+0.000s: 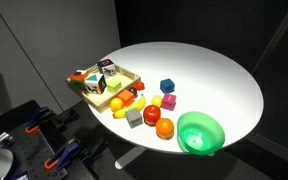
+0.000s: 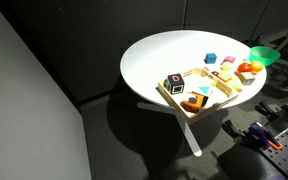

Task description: Put the grey building block on the tray

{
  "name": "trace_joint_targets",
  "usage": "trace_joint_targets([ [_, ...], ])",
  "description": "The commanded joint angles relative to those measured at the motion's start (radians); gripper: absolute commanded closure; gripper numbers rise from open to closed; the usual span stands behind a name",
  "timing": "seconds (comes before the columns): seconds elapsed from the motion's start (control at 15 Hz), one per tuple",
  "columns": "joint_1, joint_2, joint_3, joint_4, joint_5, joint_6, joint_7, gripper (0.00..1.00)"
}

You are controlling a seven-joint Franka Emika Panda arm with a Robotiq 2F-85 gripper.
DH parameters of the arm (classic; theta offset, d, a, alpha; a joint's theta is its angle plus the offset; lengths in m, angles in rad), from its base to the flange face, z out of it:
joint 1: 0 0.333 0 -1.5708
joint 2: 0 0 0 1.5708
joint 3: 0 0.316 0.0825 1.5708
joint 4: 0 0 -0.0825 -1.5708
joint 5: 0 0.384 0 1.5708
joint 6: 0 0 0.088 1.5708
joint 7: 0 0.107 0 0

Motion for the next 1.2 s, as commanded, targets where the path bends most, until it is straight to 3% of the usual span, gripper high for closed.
trace_joint_targets([
  [0.0, -0.010, 0.000, 0.006, 0.003, 0.005, -0.003, -0.006, 0.00],
  [0.67, -0.014, 0.008, 0.007, 0.010, 0.004, 0.004, -0.001, 0.00],
  [1.13, -0.068, 0.151, -0.017, 0.116, 0.013, 0.048, 0.015, 0.00],
])
